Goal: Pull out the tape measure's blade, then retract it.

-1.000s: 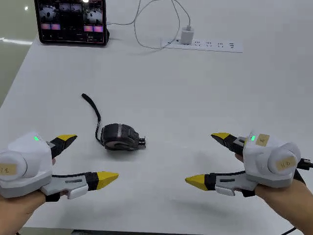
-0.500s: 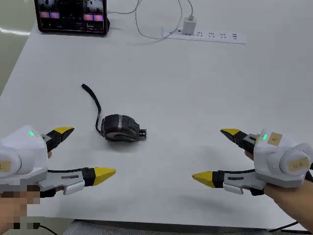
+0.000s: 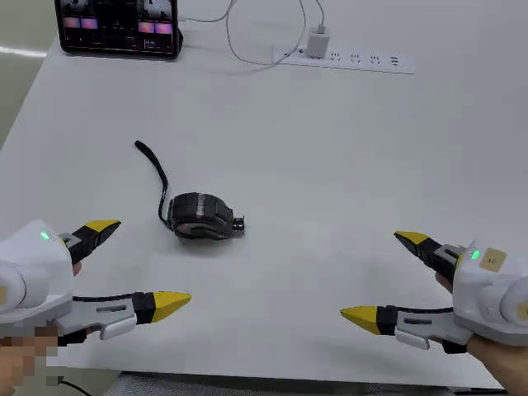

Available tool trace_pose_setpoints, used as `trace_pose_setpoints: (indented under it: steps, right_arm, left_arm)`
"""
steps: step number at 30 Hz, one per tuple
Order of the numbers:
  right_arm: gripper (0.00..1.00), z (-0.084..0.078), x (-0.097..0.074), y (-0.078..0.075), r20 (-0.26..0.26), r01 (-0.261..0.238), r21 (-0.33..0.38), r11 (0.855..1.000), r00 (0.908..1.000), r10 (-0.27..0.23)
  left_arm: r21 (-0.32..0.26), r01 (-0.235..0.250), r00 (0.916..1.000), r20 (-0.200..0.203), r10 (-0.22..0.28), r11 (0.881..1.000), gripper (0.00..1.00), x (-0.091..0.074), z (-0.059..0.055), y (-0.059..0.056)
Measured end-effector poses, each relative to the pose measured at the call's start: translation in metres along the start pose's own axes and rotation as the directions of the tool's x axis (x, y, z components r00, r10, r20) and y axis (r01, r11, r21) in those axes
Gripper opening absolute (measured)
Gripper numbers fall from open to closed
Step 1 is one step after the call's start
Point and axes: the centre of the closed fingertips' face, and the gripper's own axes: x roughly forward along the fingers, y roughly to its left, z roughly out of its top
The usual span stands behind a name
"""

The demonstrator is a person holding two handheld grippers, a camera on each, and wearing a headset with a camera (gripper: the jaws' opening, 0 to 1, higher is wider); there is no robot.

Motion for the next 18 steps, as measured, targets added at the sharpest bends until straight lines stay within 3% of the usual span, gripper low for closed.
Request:
trace_pose_setpoints:
  steps: [11, 18]
  right_arm:
    - [0.86, -0.0062, -0.0034, 0.0012, -0.004, 0.01, 0.006, 1.0, 0.9999, -0.01]
    - [0.86, -0.0017, -0.005, -0.002, 0.001, 0.015, 0.0, 1.0, 0.9999, -0.015]
  left_arm:
    - [-0.01, -0.007, 0.9999, -0.01, 0.007, 1.0, 0.89, -0.0052, -0.0061, 0.0016]
    - [-0.009, 0.0, 1.0, -0.009, 0.0, 1.0, 0.89, -0.0046, -0.0066, -0.0018]
